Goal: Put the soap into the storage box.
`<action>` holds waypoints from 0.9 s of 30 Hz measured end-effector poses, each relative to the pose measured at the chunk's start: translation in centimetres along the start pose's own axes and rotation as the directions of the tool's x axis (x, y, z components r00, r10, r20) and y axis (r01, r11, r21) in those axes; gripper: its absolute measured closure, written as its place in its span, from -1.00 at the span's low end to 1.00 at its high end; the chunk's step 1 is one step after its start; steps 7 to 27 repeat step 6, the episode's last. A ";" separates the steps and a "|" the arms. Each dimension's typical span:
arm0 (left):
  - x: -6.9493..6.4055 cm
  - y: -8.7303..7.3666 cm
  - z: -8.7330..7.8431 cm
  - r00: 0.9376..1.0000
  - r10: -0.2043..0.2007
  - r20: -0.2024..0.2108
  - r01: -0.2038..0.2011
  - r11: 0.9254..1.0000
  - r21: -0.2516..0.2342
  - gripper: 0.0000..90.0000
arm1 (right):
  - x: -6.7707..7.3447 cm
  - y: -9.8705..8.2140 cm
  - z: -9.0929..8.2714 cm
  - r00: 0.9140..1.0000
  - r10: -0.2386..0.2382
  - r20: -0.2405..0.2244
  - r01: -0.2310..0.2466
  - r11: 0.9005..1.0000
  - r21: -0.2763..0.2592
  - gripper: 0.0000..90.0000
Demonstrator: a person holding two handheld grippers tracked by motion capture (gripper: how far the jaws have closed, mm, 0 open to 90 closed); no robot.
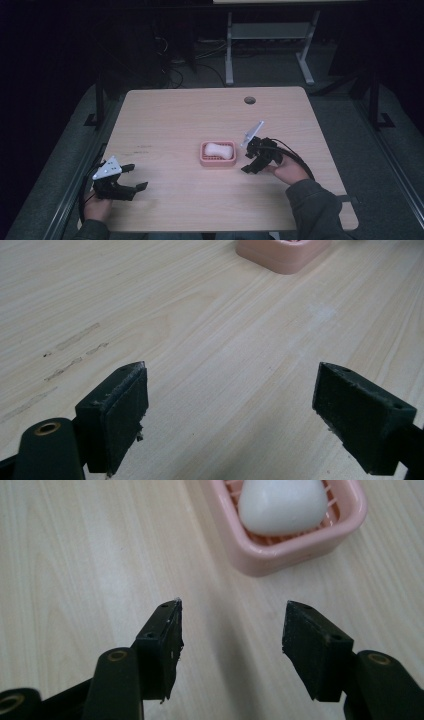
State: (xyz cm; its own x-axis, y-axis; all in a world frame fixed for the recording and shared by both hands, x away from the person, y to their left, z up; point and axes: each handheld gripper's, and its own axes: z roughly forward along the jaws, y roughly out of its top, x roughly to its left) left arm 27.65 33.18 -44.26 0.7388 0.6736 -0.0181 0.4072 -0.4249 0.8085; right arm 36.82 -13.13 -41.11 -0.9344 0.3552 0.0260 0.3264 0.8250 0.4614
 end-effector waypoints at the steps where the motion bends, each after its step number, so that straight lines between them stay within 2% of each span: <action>1: 0.0 0.0 0.0 1.000 0.000 0.000 0.000 1.000 0.000 -0.69 | 0.1 -0.4 -0.1 1.000 0.008 0.004 -0.008 1.000 -0.005 -0.11; 6: 0.1 0.0 0.0 1.000 0.012 0.001 -0.012 1.000 0.008 -0.69 | 1.2 -2.5 -0.8 0.999 0.039 0.024 -0.038 0.999 -0.036 -0.16; 27: 0.1 0.0 0.0 1.000 0.012 0.001 -0.012 1.000 0.008 -0.69 | 1.2 -2.5 -0.8 0.999 0.039 0.024 -0.038 0.999 -0.036 -0.16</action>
